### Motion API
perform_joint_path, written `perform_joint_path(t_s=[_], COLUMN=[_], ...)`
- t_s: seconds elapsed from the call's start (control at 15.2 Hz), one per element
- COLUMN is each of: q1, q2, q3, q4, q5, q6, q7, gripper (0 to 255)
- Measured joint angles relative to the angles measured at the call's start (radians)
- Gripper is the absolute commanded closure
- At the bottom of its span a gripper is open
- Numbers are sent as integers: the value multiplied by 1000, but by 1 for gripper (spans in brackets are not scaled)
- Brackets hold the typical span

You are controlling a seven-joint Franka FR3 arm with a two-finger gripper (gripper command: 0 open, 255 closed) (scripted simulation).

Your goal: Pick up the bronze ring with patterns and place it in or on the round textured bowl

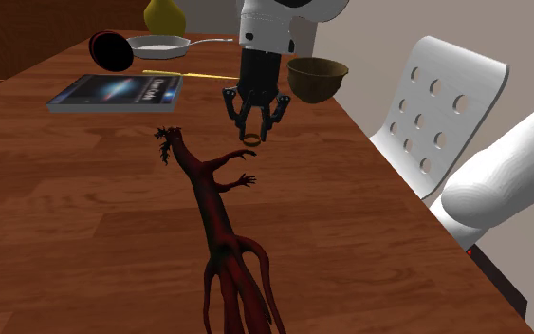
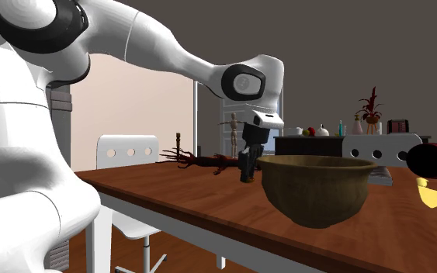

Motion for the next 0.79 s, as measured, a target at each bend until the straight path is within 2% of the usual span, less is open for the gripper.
perform_joint_path(t_s=[0.26,0.79], q1=[0,-5], q2=[-1,-2], q3=[-1,-12], q4=[5,102], q5=[0,-10], q6=[-6,-101], q7=[1,27], gripper=[255,255])
